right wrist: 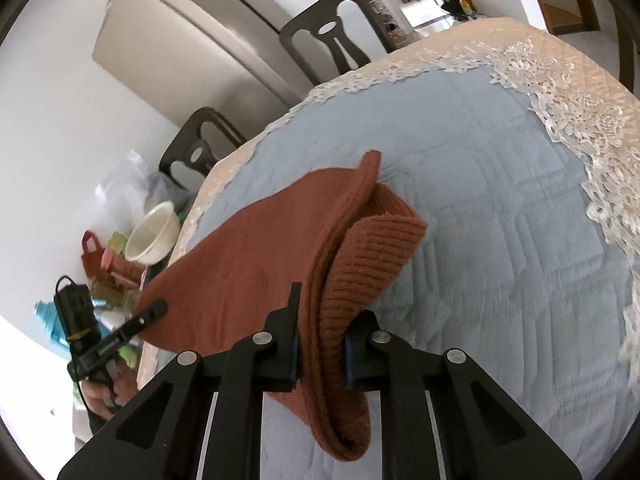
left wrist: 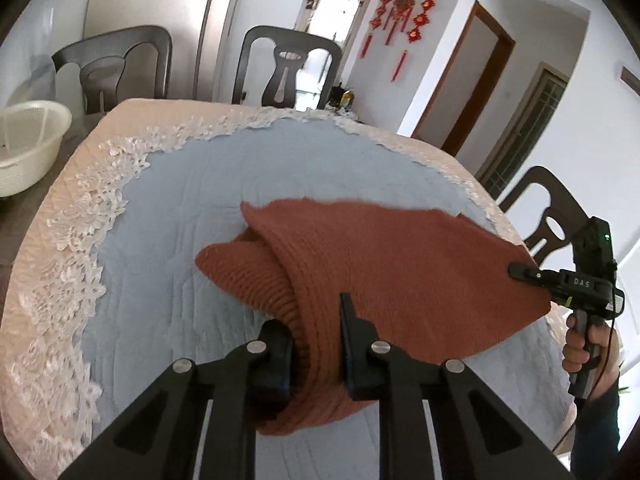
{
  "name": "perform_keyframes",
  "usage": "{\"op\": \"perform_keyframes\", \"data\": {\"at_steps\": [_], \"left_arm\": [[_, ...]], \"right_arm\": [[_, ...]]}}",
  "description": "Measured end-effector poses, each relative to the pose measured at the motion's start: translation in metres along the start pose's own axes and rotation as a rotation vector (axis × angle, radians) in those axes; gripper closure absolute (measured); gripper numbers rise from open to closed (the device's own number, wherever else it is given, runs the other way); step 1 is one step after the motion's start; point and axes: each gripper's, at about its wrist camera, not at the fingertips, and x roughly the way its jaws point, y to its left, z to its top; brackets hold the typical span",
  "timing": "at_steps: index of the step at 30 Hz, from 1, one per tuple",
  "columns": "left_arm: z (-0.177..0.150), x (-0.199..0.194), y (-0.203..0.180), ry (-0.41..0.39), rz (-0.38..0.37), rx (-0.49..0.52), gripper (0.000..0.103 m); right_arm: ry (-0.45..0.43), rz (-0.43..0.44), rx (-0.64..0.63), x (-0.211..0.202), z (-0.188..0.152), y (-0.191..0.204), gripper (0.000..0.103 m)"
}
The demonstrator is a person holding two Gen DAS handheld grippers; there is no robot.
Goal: Fold small clothes
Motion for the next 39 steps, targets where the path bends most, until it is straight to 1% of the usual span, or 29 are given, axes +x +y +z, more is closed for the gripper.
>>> {"op": "perform_keyframes", "data": {"at_steps": [3,7,11,13,16,19,21,22,24,25,28,31,32,34,37,39], "left_arm": [[-0.017,-0.018,-0.003,-0.002,-0.008,0.01,0.084],[-0.048,-0.034,0.004,0.011,-0.048,-0.028,0.085],[-0.083,-0.034,0.007,0.045,-0.066,-0.053,0.085],[-0.09,-0.031,0.01,0.05,-0.065,-0.061,0.086],[-0.088,-0.034,0.016,0.042,-0.092,-0.095,0.086],[-0.084,-0.043,0.011,0.003,-0.098,-0.069,0.086],[-0.084,-0.039,0.01,0.014,-0.121,-0.069,0.086],[-0.086,-0.035,0.01,0.022,-0.12,-0.069,0.086],[-0.091,-0.027,0.012,0.044,-0.105,-0.071,0.086],[-0.093,-0.024,0.013,0.047,-0.107,-0.08,0.086],[-0.099,-0.023,0.016,0.038,-0.127,-0.094,0.084],[-0.102,-0.019,0.012,0.037,-0.144,-0.1,0.084],[-0.102,-0.018,0.009,0.036,-0.147,-0.095,0.083],[-0.101,-0.021,0.006,0.027,-0.15,-0.088,0.083],[-0.09,-0.04,0.005,-0.022,-0.19,-0.094,0.086],[-0.085,-0.055,0.003,-0.042,-0.182,-0.092,0.087]], "right_arm": [[0.008,0.018,-0.014,-0.014,-0.017,0.003,0.087],[0.001,0.063,0.006,-0.037,-0.044,-0.001,0.087],[0.015,0.077,0.024,-0.049,-0.074,-0.011,0.087],[0.04,0.059,0.045,-0.046,-0.083,-0.02,0.087],[0.044,0.073,0.078,-0.047,-0.083,-0.027,0.087],[0.028,0.087,0.03,-0.053,-0.079,-0.012,0.087],[0.039,0.086,-0.013,-0.05,-0.079,-0.004,0.084],[0.048,0.074,-0.019,-0.047,-0.08,-0.004,0.084],[0.063,0.055,-0.014,-0.04,-0.086,-0.009,0.071],[0.067,0.06,-0.007,-0.038,-0.091,-0.013,0.069],[0.078,0.073,0.01,-0.037,-0.101,-0.02,0.069],[0.062,0.079,0.002,-0.036,-0.11,-0.021,0.069],[0.061,0.079,-0.007,-0.037,-0.11,-0.019,0.07],[0.059,0.087,-0.01,-0.038,-0.107,-0.014,0.088],[0.04,0.116,-0.029,-0.049,-0.1,-0.001,0.088],[0.03,0.14,-0.034,-0.059,-0.095,0.007,0.088]]}}
